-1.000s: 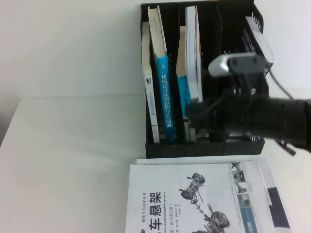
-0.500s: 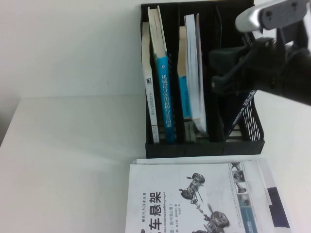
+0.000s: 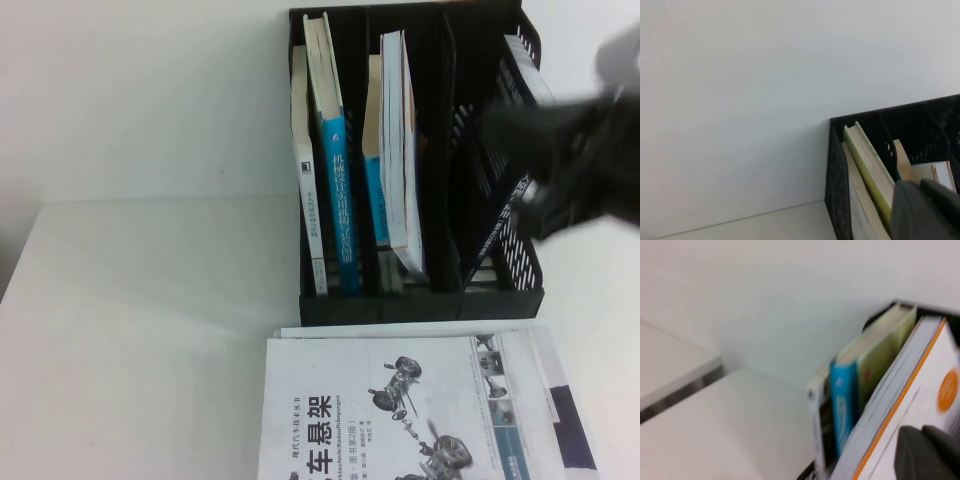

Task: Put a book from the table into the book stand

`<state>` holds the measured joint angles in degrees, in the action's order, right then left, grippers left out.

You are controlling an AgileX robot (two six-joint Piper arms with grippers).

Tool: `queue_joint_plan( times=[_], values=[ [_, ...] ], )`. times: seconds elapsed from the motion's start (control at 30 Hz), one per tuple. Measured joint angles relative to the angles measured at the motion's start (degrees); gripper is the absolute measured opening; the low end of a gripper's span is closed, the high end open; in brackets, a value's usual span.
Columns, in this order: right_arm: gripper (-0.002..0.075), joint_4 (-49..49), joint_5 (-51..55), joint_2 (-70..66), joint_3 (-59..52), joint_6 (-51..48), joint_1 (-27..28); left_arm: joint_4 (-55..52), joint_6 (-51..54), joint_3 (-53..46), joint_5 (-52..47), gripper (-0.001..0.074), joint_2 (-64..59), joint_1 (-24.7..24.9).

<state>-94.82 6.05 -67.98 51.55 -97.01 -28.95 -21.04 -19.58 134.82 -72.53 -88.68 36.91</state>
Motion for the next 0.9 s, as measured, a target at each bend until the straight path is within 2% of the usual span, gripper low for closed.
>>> queue_joint_plan(
  times=[0.17, 0.37, 0.57, 0.77, 0.9],
  values=[
    [-0.0003, -1.59, 8.91, -3.6, -9.43, 2.1, 0.0, 0.68, 0.0, 0.0, 0.0, -0.0003, 0.0, 0.0],
    [-0.0003, -2.8, 13.09, -12.65, -10.52, 1.55, 0.0, 1.01, 0.0, 0.0, 0.0, -0.0003, 0.0, 0.0],
    [-0.0003, -3.16, 14.72, -22.35, -3.4, 1.2, 0.0, 1.01, 0.93, 0.0, 0.0, -0.0003, 0.0, 0.0],
    [-0.0003, -3.16, 4.22, -25.81, 7.82, -3.17, 0.0, 1.01, 1.32, 0.0, 0.0, -0.0003, 0.0, 0.0],
    [-0.0003, -3.84, 3.03, -25.81, 14.71, -4.32, 0.6, 1.01, 1.55, -1.08, 0.0, -0.0003, 0.0, 0.0]
  ],
)
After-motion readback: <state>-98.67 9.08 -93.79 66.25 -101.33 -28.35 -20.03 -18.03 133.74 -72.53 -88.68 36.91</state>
